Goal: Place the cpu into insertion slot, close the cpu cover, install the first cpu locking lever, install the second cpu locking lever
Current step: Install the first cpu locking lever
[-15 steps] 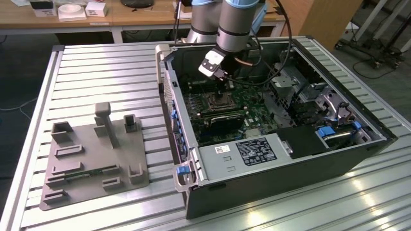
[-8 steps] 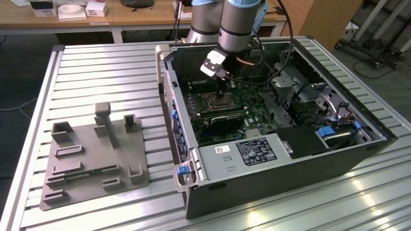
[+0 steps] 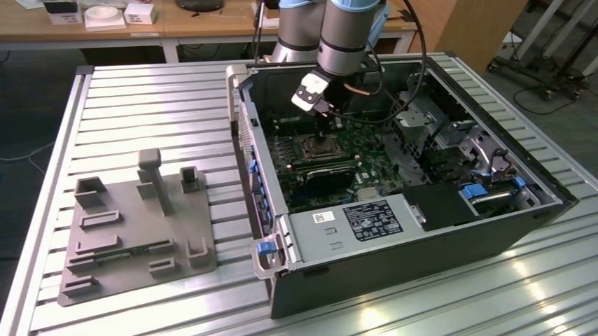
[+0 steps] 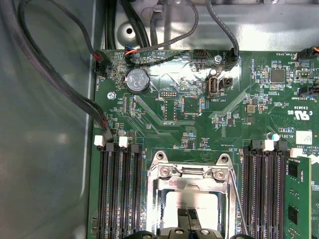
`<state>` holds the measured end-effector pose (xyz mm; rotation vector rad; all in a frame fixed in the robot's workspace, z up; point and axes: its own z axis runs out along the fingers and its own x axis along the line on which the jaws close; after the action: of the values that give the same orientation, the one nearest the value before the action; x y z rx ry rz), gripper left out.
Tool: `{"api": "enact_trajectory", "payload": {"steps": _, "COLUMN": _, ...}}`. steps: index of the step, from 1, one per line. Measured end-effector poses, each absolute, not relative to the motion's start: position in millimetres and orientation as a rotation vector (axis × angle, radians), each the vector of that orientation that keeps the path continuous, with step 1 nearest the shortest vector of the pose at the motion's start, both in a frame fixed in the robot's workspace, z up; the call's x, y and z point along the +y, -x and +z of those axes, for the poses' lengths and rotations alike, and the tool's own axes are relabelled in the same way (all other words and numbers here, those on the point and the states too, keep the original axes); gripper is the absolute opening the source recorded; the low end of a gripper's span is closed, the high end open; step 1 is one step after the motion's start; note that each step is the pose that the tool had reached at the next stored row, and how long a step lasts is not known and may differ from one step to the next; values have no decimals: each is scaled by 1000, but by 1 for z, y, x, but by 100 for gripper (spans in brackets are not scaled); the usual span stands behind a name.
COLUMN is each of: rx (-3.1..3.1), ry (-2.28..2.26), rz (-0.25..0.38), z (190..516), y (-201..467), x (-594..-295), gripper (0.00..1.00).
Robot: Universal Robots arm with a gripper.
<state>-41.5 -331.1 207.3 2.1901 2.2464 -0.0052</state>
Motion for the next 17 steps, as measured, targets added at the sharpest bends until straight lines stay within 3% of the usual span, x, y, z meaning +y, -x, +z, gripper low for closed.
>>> {"api": "enact_trajectory", "payload": {"steps": 17, "rx": 2290, "ry": -2145, "rz": -5, "z": 219, "y": 41, "x": -331, "gripper": 10}}
